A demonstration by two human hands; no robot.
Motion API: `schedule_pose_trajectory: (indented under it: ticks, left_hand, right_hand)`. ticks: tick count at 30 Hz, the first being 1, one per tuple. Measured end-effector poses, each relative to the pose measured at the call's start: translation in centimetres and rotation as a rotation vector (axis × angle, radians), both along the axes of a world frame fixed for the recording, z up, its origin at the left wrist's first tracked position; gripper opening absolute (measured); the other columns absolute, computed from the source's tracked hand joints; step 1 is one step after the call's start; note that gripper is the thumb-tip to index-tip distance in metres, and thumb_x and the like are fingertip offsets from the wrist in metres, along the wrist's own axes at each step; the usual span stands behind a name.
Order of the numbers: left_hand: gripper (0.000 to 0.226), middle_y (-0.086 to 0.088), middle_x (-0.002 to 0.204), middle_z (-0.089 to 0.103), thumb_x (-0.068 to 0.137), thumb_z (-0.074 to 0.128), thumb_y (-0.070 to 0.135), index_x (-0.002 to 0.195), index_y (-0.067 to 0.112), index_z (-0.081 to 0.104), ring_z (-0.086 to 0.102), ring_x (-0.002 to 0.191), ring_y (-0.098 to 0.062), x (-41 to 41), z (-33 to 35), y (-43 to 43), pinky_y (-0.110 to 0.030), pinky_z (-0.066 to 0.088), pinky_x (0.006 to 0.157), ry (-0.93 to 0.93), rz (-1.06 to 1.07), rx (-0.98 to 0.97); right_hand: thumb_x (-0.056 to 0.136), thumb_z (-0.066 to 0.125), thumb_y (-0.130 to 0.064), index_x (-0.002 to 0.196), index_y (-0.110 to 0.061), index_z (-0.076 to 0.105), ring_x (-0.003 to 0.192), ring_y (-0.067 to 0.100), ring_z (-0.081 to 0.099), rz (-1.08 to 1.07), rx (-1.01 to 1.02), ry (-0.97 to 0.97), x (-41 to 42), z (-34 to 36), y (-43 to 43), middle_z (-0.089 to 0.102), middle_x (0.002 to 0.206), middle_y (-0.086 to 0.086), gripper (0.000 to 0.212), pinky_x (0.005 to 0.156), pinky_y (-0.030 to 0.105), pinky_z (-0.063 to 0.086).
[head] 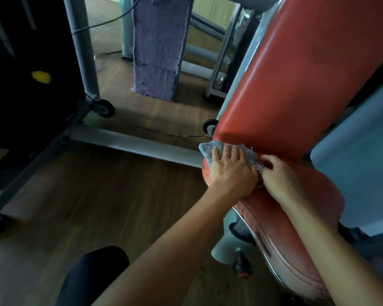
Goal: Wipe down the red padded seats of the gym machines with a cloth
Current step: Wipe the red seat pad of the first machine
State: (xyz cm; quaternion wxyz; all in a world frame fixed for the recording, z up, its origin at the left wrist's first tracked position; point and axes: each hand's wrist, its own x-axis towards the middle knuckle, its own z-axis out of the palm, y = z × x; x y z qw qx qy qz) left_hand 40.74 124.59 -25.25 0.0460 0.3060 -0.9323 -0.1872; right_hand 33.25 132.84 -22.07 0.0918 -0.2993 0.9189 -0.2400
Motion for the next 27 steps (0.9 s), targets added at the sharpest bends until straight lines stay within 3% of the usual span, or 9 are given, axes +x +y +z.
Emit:
schedule_pose_trajectory:
  ticks: [7, 15, 17, 19, 21, 23, 27]
  left_hand:
    - [0.066, -0.013, 0.166, 0.014, 0.105, 0.019, 0.045, 0.158, 0.006, 0.014, 0.004, 0.154, -0.031, -0.3, -0.1, -0.2, -0.053, -0.003, 0.123, 0.038, -0.018, -0.014]
    - [0.052, -0.006, 0.152, 0.043, 0.102, 0.035, 0.039, 0.148, 0.017, 0.041, 0.025, 0.147, -0.028, 0.7, -0.9, -1.3, -0.049, 0.01, 0.122, 0.259, 0.013, -0.054]
    - [0.048, -0.004, 0.15, 0.047, 0.103, 0.038, 0.034, 0.148, 0.022, 0.042, 0.03, 0.145, -0.022, 1.5, -1.7, -1.7, -0.044, 0.017, 0.122, 0.468, 0.116, 0.095]
    - [0.04, -0.001, 0.142, 0.054, 0.104, 0.037, 0.032, 0.14, 0.023, 0.052, 0.042, 0.136, -0.017, 2.6, -2.6, -1.7, -0.039, 0.033, 0.115, 0.75, 0.311, 0.418]
    - [0.032, 0.001, 0.12, 0.065, 0.104, 0.036, 0.034, 0.123, 0.023, 0.06, 0.06, 0.112, -0.012, 3.8, -3.4, -1.2, -0.042, 0.049, 0.099, 0.985, 0.447, 0.789]
    - [0.029, 0.003, 0.101, 0.071, 0.105, 0.038, 0.034, 0.11, 0.026, 0.065, 0.067, 0.094, -0.009, 4.7, -3.8, -0.3, -0.044, 0.054, 0.091, 1.126, 0.489, 0.99]
    - [0.028, -0.002, 0.105, 0.072, 0.101, 0.043, 0.045, 0.111, 0.032, 0.066, 0.069, 0.102, -0.023, 5.2, -5.2, 2.0, -0.055, 0.054, 0.094, 1.275, 0.502, 1.216]
  right_hand:
    - [0.094, 0.053, -0.015, 0.128, -0.021, 0.063, 0.126, 0.033, 0.051, -0.018, 0.067, 0.076, -0.4, -0.9, -0.7, 0.059, 0.136, 0.012, 0.036, 0.103, 0.043, 0.041]
    - [0.102, 0.045, -0.033, 0.126, -0.02, 0.063, 0.128, 0.031, 0.048, -0.023, 0.073, 0.099, -0.7, -1.1, -0.7, 0.057, 0.134, 0.012, 0.033, 0.105, 0.043, 0.038]
    - [0.103, 0.039, -0.034, 0.124, -0.023, 0.064, 0.129, 0.029, 0.048, 0.034, 0.049, 0.092, -0.4, -1.2, -0.7, 0.057, 0.134, 0.008, 0.034, 0.109, 0.046, 0.035]
    - [0.104, 0.04, -0.03, 0.129, -0.022, 0.062, 0.133, 0.021, 0.047, 0.136, 0.013, 0.095, 0.0, -1.3, -0.8, 0.057, 0.139, 0.001, 0.034, 0.114, 0.039, 0.031]
    - [0.104, 0.043, -0.028, 0.137, -0.023, 0.056, 0.139, 0.015, 0.041, 0.227, 0.076, 0.133, 0.5, -1.3, -0.8, 0.05, 0.147, -0.004, 0.036, 0.119, 0.038, 0.026]
    - [0.103, 0.044, -0.03, 0.142, -0.026, 0.05, 0.143, 0.015, 0.036, 0.25, 0.137, 0.149, 0.8, -1.3, -0.8, 0.043, 0.152, -0.006, 0.039, 0.12, 0.047, 0.023]
    - [0.104, 0.042, -0.03, 0.142, -0.028, 0.048, 0.143, 0.015, 0.035, 0.253, 0.147, 0.13, 0.8, -1.2, -0.7, 0.043, 0.152, -0.007, 0.039, 0.119, 0.05, 0.022]
